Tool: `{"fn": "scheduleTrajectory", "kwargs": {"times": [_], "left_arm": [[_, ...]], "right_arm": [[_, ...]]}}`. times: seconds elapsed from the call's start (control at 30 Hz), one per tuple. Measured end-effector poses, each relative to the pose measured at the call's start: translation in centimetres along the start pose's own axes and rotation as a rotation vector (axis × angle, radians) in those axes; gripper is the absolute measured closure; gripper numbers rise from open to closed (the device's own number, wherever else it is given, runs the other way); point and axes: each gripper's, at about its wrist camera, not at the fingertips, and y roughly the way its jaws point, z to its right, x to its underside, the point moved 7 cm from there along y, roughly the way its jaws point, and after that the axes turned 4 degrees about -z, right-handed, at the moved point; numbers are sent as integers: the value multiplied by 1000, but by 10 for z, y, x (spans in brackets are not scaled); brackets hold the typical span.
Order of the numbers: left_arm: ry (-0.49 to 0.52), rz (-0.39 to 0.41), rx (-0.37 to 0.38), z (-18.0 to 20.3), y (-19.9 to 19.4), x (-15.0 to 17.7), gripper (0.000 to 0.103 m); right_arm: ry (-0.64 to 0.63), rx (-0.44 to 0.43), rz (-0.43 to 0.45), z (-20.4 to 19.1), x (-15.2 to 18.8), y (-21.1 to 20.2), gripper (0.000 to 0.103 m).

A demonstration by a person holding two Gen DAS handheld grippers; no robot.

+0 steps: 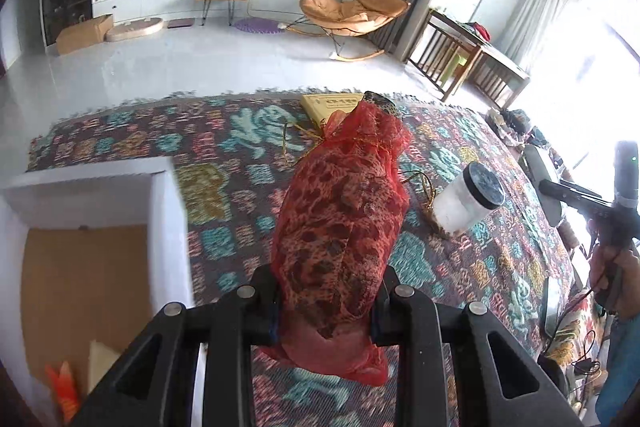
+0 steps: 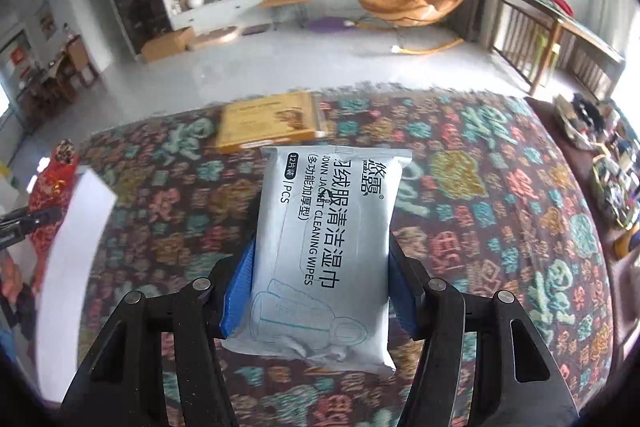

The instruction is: Organize soft objects

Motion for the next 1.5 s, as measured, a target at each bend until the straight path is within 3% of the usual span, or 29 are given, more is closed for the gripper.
{"fn": "scheduleTrajectory", "kwargs": {"times": [0.2, 0.27, 0.33, 0.4, 0.47, 0.53, 0.67, 0.8, 0.87, 1.13, 1.5], "left_arm": [[-121, 6, -274, -117, -94, 88, 65], [-180, -14, -350, -150, -110, 119, 49], [-224, -5, -408, -173, -126, 150, 22], [-239, 24, -459, -186, -141, 173, 15], [-248, 40, -508, -195, -150, 191, 14], [-265, 54, -538, -198, -156, 205, 14], [-263, 107, -620, -189, -169, 220, 14], [-249, 151, -829, -174, -184, 225, 3], [-249, 158, -878, -164, -187, 228, 3], [-298, 129, -753, -124, -177, 241, 3], [-358, 101, -725, -124, -178, 255, 3]], "right_arm": [[-138, -403, -37, -224, 33, -6, 41], [-168, -495, -74, -287, 52, 0, 40], [-174, -580, -136, -338, 76, 9, 37], [-175, -664, -220, -379, 104, 20, 26], [-171, -695, -291, -403, 127, 32, 24], [-179, -685, -313, -413, 139, 40, 24], [-211, -588, -230, -399, 136, 33, 24], [-293, -478, -148, -389, 130, 16, 24], [-346, -418, -130, -390, 132, 7, 24], [-415, -324, -154, -396, 148, 7, 24], [-452, -246, -177, -402, 163, 10, 24]]}}
